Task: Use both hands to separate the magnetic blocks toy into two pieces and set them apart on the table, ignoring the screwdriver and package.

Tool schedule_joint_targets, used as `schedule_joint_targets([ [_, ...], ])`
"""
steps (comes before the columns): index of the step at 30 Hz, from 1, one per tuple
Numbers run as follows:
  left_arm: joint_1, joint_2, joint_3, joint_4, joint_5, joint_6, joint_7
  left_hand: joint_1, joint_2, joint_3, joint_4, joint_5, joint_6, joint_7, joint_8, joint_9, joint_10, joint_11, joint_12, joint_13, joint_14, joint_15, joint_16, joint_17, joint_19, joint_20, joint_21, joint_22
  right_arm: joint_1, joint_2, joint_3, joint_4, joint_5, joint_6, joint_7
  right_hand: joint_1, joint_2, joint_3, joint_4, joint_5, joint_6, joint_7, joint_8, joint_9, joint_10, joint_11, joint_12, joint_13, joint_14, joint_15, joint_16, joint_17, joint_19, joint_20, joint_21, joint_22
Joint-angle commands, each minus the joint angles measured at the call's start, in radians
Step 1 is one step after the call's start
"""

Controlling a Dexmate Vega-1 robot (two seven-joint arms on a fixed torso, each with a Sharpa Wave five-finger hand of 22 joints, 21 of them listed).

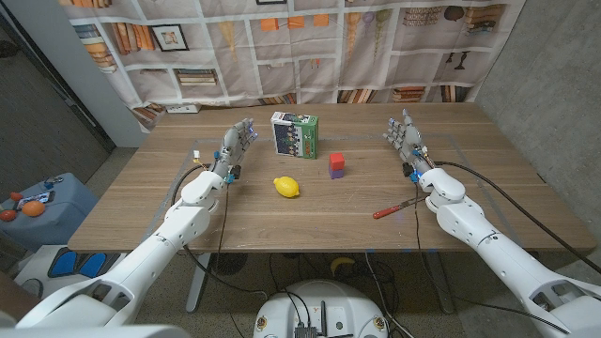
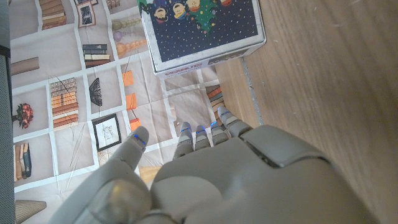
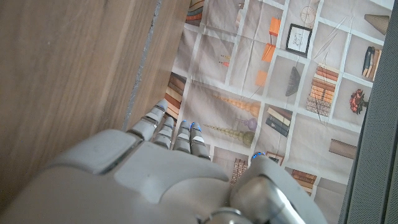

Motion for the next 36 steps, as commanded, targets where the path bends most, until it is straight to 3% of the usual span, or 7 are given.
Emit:
schedule_joint_targets([
  [1, 0.004, 0.002, -0.010, 0.011, 0.001, -0.050, -0.023, -0.001, 0.077, 0.008, -0.001, 0.007, -0.004, -0.001, 0.004, 0.005, -0.015, -0.005, 0.002, 0.004, -0.012, -0.001, 0.005, 0.002, -0.002, -0.001, 0.003, 0.005, -0.029, -0.040, 0.005, -0.075, -0.060, -0.001, -0.062, 0.006, 0.001, 0.003, 0.004, 0.007, 0.009, 0.004, 0.006, 0.002, 0.008, -0.005, 0.005, 0.000, -0.004, -0.005, 0.007, 0.000, 0.006, -0.003, 0.007, 0.001],
  [17, 0.037, 0.039, -0.033, -0.049, 0.003, -0.035, 0.009, -0.001, 0.073, 0.006, -0.008, 0.007, -0.015, -0.015, 0.002, 0.004, -0.005, -0.015, 0.006, 0.004, -0.011, -0.001, 0.007, 0.002, -0.002, 0.001, 0.004, 0.005, -0.028, -0.151, -0.039, -0.231, -0.238, -0.108, -0.126, 0.018, 0.007, 0.014, -0.011, 0.012, 0.014, -0.010, 0.011, 0.002, 0.014, -0.007, 0.009, -0.008, -0.006, -0.019, 0.007, -0.015, -0.005, -0.021, 0.006, 0.001],
  [26, 0.042, 0.050, -0.034, -0.076, 0.010, -0.026, 0.017, 0.000, 0.072, 0.005, -0.015, 0.007, -0.022, -0.026, 0.001, 0.004, 0.006, -0.021, 0.009, 0.003, -0.005, -0.002, 0.009, 0.000, 0.001, 0.002, 0.005, 0.005, -0.023, -0.217, -0.054, -0.306, -0.318, -0.182, -0.124, 0.040, 0.009, 0.028, -0.032, 0.014, 0.024, -0.028, 0.014, 0.001, 0.019, -0.010, 0.011, -0.014, -0.003, -0.029, 0.008, -0.031, -0.019, -0.032, 0.004, 0.000],
  [33, 0.069, 0.071, -0.043, -0.141, 0.012, 0.003, 0.053, 0.000, 0.072, 0.005, -0.017, 0.007, -0.023, -0.027, 0.002, 0.004, 0.010, -0.022, 0.009, 0.003, 0.002, -0.003, 0.011, 0.000, 0.005, 0.002, 0.007, 0.005, -0.034, -0.308, -0.062, -0.402, -0.397, -0.273, -0.107, 0.057, 0.007, 0.037, -0.049, 0.014, 0.022, -0.032, 0.013, 0.001, 0.023, -0.010, 0.012, -0.017, -0.007, -0.030, 0.007, -0.042, -0.025, -0.036, 0.004, 0.000],
  [36, 0.083, 0.075, -0.050, -0.161, 0.011, 0.008, 0.068, -0.001, 0.071, 0.005, -0.018, 0.006, -0.023, -0.026, 0.002, 0.004, 0.011, -0.021, 0.009, 0.003, 0.003, -0.001, 0.011, 0.001, 0.006, 0.003, 0.007, 0.005, -0.037, -0.325, -0.068, -0.422, -0.438, -0.287, -0.117, 0.064, 0.005, 0.039, -0.056, 0.013, 0.023, -0.037, 0.014, 0.001, 0.022, -0.010, 0.012, -0.017, -0.012, -0.030, 0.005, -0.047, -0.031, -0.035, 0.003, 0.000],
])
